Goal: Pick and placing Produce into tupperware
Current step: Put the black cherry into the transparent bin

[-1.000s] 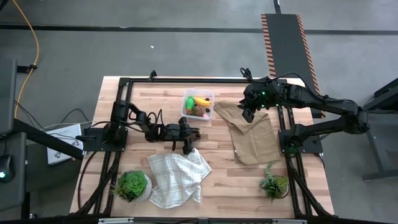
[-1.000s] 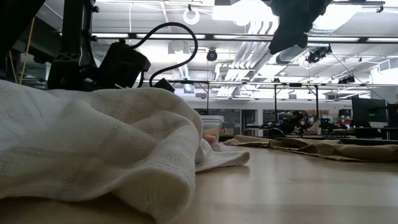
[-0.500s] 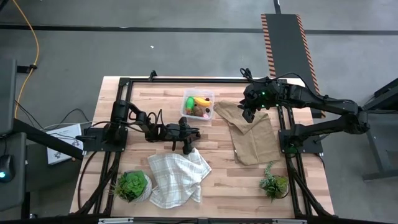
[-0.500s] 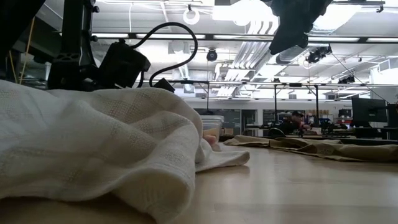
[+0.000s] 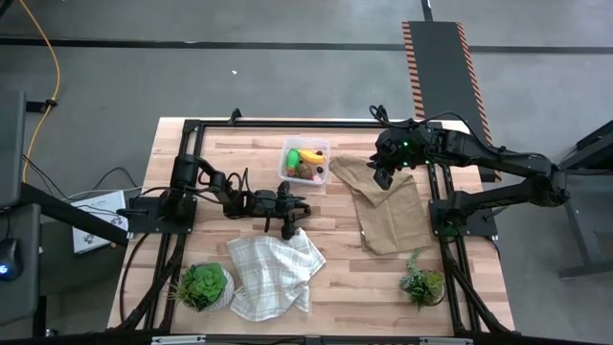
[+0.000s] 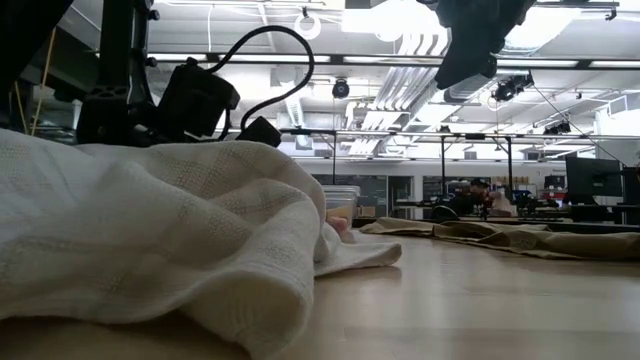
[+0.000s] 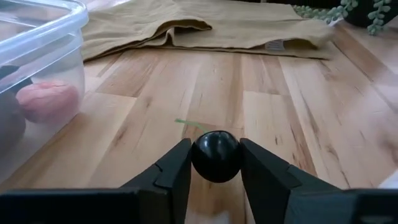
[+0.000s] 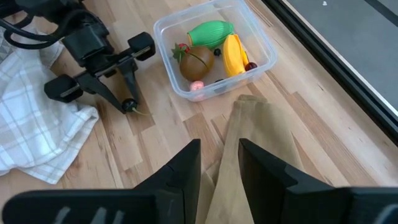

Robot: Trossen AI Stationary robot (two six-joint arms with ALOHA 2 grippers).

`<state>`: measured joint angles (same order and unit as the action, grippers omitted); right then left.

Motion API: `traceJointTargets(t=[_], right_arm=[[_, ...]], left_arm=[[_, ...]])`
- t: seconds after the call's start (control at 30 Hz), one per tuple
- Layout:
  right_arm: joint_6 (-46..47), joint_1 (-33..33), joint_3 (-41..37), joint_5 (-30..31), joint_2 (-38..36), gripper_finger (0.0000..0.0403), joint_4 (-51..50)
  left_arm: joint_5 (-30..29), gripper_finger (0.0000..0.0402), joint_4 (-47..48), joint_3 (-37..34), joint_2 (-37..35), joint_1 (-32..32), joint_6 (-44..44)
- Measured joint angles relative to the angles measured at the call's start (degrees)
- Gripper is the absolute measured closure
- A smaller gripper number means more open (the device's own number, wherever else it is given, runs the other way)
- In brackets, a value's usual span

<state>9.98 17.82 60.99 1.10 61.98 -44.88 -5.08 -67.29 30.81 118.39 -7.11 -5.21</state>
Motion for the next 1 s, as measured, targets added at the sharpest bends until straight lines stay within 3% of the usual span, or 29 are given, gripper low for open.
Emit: traceJointTargets(t=[0.3, 0.6, 1.0], right_arm=[[-0.8, 0.0, 0.0, 0.0, 0.0, 0.0304, 0.0], [-1.0, 0.0, 0.0, 0.0, 0.0, 0.0304, 0.0], [-0.9, 0.0, 0.0, -0.5, 0.0, 0.0304, 0.2]], left_arm=[[1.2, 0.0298, -3.3, 0.0, -2.4, 0.0, -0.6], [1.2, 0.0281, -2.5, 0.0, -8.0, 0.0, 0.3], [-2.0, 0.0288, 11.0, 1.0, -22.4, 0.0, -0.3]])
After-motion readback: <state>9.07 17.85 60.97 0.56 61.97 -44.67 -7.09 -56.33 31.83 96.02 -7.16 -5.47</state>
